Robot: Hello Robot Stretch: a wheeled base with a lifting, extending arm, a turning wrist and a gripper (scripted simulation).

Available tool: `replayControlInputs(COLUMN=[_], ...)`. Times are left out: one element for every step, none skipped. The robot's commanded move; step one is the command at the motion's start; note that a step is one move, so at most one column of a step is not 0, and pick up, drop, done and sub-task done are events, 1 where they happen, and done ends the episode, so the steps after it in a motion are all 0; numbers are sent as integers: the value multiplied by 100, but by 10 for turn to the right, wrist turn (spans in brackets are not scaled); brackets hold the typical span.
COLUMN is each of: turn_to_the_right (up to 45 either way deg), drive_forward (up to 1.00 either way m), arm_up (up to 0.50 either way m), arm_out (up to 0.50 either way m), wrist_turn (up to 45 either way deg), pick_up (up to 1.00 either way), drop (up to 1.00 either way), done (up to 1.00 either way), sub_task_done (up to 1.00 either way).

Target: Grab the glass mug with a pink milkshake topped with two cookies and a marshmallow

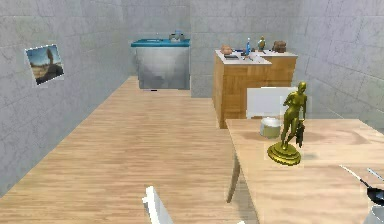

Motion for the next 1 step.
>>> replayControlInputs(turn_to_the_right=[0], drive_forward=[0], arm_up=[0], arm_out=[0], wrist_turn=[450], pick_up=[0], drop=[0], done=[0], sub_task_done=[0])
